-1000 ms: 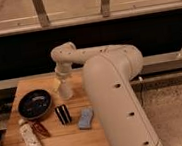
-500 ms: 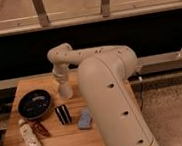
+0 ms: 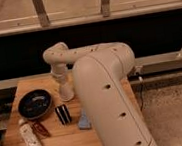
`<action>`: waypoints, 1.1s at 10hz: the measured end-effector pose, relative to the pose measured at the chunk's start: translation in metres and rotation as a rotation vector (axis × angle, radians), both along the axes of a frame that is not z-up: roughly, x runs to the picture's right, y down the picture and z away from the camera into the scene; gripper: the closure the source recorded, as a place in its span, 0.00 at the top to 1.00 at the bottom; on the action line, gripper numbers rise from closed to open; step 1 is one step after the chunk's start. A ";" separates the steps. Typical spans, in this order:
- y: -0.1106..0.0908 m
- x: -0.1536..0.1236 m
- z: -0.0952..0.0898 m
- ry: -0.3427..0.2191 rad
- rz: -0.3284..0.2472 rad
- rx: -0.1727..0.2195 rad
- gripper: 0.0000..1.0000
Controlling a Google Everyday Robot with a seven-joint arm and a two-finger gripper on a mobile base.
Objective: Place the ceramic cup over the eraser
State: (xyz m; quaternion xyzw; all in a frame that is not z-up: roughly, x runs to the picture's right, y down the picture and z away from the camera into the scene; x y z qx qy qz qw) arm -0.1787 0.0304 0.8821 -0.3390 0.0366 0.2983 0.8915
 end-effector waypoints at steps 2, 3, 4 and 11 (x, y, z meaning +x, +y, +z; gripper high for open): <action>-0.011 0.010 -0.011 0.026 -0.015 0.006 0.00; -0.021 0.018 -0.021 0.043 -0.017 0.012 0.00; -0.034 0.028 -0.033 0.064 -0.014 0.025 0.00; -0.063 0.093 -0.147 0.178 0.097 0.128 0.00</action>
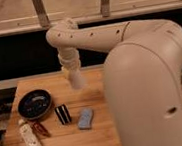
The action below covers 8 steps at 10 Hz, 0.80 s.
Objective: Place the ceramic cup over the eraser
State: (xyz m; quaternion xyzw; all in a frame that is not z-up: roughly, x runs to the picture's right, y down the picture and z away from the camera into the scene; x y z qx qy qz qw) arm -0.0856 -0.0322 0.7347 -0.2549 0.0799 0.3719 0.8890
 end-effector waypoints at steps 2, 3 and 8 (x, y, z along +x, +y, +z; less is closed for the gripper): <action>0.006 -0.009 -0.023 -0.005 0.020 0.029 0.00; 0.007 -0.020 -0.031 -0.025 0.025 0.039 0.00; 0.018 -0.070 -0.047 -0.118 0.001 0.014 0.00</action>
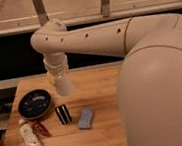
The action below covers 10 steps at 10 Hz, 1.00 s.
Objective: Place the ceramic cup over the eraser
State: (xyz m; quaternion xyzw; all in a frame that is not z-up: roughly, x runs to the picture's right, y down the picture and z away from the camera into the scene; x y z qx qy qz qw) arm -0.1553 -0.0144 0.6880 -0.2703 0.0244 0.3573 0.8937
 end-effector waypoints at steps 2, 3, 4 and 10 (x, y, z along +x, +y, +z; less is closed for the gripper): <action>0.007 -0.005 -0.013 -0.012 -0.013 -0.005 0.00; 0.011 -0.008 -0.019 -0.014 -0.013 -0.006 0.00; 0.016 -0.011 -0.028 -0.020 -0.007 -0.007 0.00; 0.055 -0.011 -0.045 -0.065 0.093 -0.044 0.00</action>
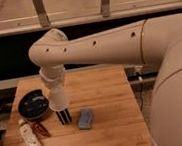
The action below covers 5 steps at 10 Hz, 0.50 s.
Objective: Place the ceramic cup over the eraser
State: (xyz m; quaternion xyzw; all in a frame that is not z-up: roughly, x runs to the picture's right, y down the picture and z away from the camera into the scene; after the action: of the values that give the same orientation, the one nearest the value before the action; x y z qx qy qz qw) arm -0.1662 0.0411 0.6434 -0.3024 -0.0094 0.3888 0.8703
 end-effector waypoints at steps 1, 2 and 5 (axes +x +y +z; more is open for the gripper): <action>0.007 -0.003 0.001 -0.012 0.010 -0.014 0.00; 0.011 -0.005 0.001 -0.017 0.012 -0.021 0.00; 0.017 -0.002 0.009 0.002 0.007 -0.038 0.00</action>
State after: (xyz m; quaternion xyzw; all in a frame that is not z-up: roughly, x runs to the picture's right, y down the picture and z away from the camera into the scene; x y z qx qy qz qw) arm -0.1686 0.0585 0.6519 -0.3184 -0.0024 0.3924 0.8629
